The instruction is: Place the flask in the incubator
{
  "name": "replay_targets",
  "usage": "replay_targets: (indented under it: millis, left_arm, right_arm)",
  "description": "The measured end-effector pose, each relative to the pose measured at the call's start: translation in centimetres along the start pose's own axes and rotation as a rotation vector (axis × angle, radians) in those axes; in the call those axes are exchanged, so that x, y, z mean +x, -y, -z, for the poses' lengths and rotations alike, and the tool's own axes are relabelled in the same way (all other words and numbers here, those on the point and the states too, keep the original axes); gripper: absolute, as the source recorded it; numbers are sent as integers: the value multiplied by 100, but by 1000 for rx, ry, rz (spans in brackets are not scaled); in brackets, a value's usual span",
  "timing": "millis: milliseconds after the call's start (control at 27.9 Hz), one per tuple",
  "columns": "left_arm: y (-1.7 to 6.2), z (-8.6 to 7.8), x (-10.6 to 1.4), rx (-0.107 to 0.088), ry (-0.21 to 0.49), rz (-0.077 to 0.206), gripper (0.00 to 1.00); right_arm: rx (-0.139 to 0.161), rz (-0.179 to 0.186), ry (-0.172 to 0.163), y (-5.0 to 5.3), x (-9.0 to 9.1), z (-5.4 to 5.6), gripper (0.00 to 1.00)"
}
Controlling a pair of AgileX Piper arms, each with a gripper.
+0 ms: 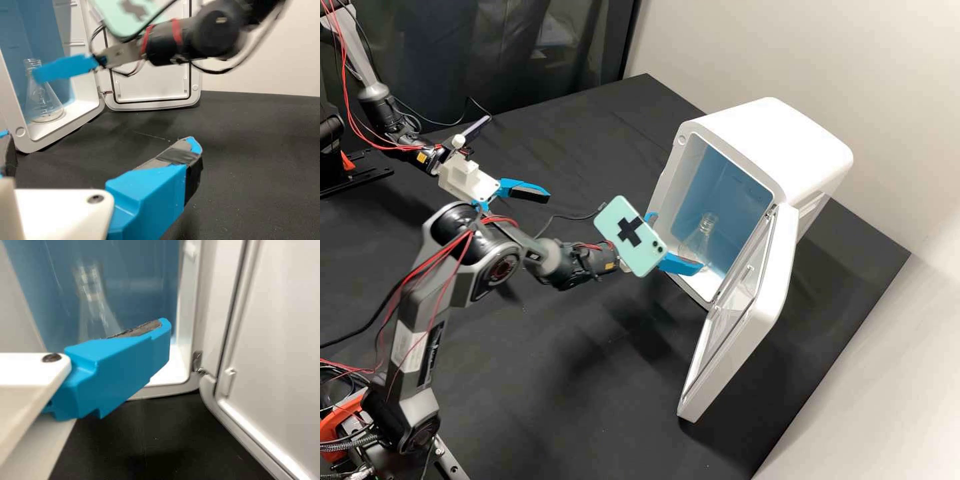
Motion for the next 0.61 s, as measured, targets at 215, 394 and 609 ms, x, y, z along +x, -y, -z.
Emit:
replay_targets:
  millis: [215,394,609]
  left_arm:
    - [-2,-21,0,-2,4,-2,100]
    - [-51,-60,-16,-1,13,-22,100]
    - [-34,-85,-30,-12,-15,-53,100]
  right_arm:
    - [46,-20,-103,19,-532,15,100]
    - [149,-37,-203,29,-888,-33,100]
    - [200,-44,-211,15,-1021,-97,100]
